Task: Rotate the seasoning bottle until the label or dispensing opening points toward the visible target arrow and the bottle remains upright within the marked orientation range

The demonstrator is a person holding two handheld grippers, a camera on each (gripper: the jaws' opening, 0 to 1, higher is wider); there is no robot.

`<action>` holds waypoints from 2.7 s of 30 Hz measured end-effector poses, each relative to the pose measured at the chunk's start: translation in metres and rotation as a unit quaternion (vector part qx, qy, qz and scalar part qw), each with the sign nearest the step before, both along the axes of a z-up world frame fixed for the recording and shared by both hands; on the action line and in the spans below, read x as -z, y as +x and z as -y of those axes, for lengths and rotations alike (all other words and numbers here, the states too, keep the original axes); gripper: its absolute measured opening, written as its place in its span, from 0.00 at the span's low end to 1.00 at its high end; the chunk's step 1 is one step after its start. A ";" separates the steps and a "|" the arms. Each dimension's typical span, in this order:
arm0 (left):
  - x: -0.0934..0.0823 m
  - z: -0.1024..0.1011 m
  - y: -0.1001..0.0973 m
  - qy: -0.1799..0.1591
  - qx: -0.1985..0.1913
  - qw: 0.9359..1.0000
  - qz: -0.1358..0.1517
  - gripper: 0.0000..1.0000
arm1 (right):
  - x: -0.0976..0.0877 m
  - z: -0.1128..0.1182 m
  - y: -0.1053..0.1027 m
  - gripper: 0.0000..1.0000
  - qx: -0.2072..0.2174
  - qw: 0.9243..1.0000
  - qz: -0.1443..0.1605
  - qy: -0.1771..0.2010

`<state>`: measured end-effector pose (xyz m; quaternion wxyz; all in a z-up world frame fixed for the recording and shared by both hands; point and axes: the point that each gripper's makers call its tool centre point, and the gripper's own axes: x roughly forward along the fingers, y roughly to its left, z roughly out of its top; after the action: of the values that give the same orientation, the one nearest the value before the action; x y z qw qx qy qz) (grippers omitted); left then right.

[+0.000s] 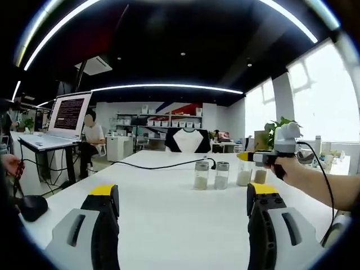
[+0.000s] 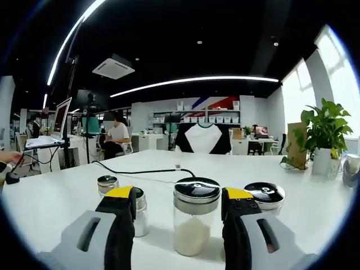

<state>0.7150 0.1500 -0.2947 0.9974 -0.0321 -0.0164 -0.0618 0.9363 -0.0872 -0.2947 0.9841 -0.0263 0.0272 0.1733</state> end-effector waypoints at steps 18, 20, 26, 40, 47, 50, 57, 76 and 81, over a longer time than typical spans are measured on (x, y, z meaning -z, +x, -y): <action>0.008 0.003 0.003 -0.004 0.007 1.000 -0.013 0.99 | 0.011 0.010 0.030 0.46 0.022 0.999 -0.037 -0.021; 0.008 0.003 0.003 -0.007 0.009 1.000 -0.014 0.99 | 0.011 0.015 0.033 0.41 0.034 0.999 -0.040 -0.015; 0.008 0.003 0.001 -0.007 0.010 1.000 -0.012 0.99 | 0.013 0.015 0.038 0.41 0.037 0.999 -0.039 -0.003; 0.011 0.005 0.004 -0.012 0.017 1.000 -0.016 0.98 | 0.019 0.014 0.035 0.40 0.050 0.998 -0.047 -0.004; 0.011 0.010 0.005 -0.013 0.023 1.000 -0.016 0.98 | 0.019 0.013 0.031 0.40 0.046 0.998 -0.035 -0.002; 0.011 0.014 0.005 -0.011 0.028 0.999 -0.016 0.98 | 0.019 0.012 0.029 0.40 0.043 0.999 -0.031 0.000; 0.011 0.017 0.005 -0.009 0.032 0.999 -0.017 0.97 | 0.019 0.011 0.021 0.40 0.033 0.999 -0.028 -0.009; 0.018 0.022 0.006 -0.011 0.039 0.999 -0.026 0.97 | 0.003 0.001 -0.017 0.39 -0.034 0.999 -0.007 0.004; 0.020 0.023 0.005 -0.011 0.040 0.999 -0.029 0.97 | -0.005 -0.004 -0.033 0.39 -0.059 0.998 -0.006 0.002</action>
<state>0.7200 0.1267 -0.3142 0.9938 -0.0457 0.0126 -0.1006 0.9034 -0.0835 -0.2897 0.9721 -0.0249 0.0316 0.2309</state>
